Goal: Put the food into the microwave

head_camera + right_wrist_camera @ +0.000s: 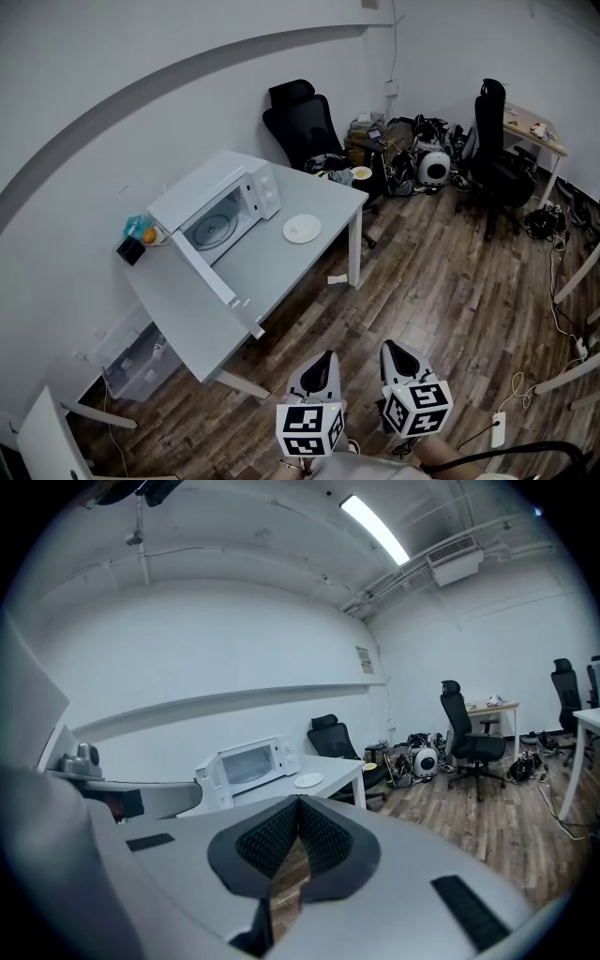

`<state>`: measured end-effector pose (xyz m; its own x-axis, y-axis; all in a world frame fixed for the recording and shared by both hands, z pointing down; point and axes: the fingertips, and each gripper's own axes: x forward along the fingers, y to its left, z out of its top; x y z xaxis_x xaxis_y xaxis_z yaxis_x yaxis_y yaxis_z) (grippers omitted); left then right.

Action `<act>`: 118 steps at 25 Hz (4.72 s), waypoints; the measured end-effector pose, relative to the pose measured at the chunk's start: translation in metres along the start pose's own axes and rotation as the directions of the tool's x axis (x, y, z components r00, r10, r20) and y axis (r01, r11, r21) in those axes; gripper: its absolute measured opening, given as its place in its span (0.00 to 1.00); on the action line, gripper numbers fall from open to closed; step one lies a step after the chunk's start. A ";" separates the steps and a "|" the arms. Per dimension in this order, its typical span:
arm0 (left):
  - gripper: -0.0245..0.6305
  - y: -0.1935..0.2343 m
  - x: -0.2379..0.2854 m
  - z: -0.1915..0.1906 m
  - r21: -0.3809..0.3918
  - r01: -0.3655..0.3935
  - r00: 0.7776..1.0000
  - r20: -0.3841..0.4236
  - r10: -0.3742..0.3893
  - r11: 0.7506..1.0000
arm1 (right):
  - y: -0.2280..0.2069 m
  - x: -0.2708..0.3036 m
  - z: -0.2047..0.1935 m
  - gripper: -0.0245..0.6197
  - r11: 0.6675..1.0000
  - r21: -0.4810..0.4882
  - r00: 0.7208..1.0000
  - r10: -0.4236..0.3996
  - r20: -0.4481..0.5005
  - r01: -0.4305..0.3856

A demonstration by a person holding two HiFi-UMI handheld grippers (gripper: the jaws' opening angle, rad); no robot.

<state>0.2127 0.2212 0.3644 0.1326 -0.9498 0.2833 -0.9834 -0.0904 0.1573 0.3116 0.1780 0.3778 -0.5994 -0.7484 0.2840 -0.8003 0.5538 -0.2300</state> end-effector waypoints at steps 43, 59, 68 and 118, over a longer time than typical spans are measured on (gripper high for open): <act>0.04 0.149 0.257 0.089 -0.052 -0.025 1.000 0.000 0.025 0.998 | -0.031 0.301 0.093 0.06 0.993 -0.064 0.994 0.099 -0.044 -0.101; 0.04 0.226 0.319 0.113 -0.121 -0.091 0.996 -0.003 0.091 0.989 | -0.009 0.404 0.112 0.06 0.978 -0.106 0.980 0.166 -0.112 -0.178; 0.04 0.243 0.325 0.109 -0.132 -0.129 0.992 -0.028 0.127 0.983 | -0.007 0.430 0.109 0.06 0.976 -0.089 0.971 0.186 -0.151 -0.200; 0.17 0.378 0.450 -0.023 -0.325 -0.577 0.806 -0.372 0.460 0.749 | -0.087 0.641 -0.001 0.16 0.934 -0.019 0.824 0.304 -0.478 -0.356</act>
<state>-0.0968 -0.2336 0.5734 -0.2992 -0.6959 0.6529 -0.7728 0.5780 0.2619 -0.0026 -0.3495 0.5806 -0.7446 -0.2739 0.6087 -0.5346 0.7908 -0.2981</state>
